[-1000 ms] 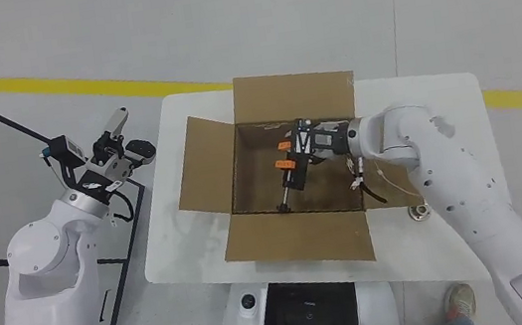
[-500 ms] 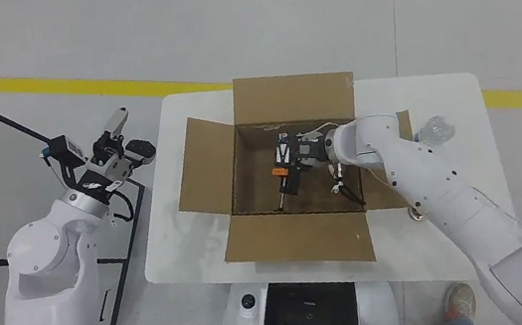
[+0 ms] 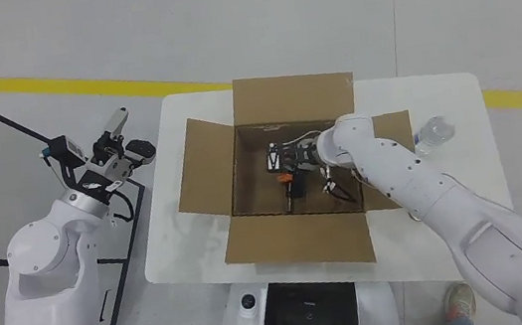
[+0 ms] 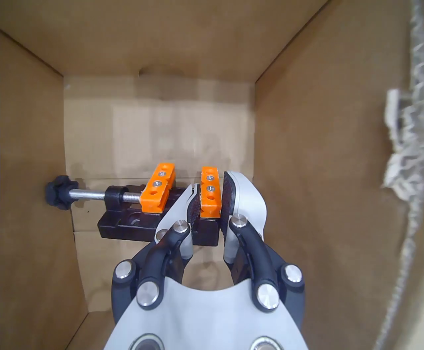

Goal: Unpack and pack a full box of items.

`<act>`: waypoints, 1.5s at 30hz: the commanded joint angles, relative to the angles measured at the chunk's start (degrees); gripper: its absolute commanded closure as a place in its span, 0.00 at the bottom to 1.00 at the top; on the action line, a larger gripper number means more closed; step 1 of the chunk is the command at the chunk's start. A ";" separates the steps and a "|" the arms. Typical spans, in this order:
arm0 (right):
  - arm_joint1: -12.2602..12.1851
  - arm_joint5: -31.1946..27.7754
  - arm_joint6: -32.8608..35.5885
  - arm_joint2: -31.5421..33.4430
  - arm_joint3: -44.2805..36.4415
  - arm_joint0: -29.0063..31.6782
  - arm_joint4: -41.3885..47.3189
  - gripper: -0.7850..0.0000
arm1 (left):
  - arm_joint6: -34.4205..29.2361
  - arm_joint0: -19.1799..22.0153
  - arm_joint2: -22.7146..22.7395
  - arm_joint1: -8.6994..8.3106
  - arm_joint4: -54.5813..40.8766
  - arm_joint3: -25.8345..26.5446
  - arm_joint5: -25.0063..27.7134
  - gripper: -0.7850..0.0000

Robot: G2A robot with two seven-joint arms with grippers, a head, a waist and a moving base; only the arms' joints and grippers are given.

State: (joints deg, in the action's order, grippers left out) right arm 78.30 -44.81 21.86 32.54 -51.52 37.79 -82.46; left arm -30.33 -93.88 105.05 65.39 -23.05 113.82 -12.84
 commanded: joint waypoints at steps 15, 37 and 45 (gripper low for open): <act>3.38 -2.46 2.02 -1.58 9.34 -3.72 3.12 0.60 | 0.00 0.00 0.00 0.00 0.00 0.00 0.00 0.00; 7.41 -2.42 5.58 -2.73 18.32 -5.82 6.87 0.92 | 0.00 0.00 0.00 0.00 0.00 0.00 0.00 0.00; 8.56 -3.74 4.51 -3.24 20.71 -6.58 7.12 1.00 | 0.00 0.00 0.00 0.00 0.00 0.00 0.00 0.00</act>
State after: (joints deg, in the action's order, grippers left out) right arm 86.80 -48.41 26.58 29.36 -30.95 31.29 -75.21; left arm -30.33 -93.88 105.05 65.39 -23.05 113.82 -12.84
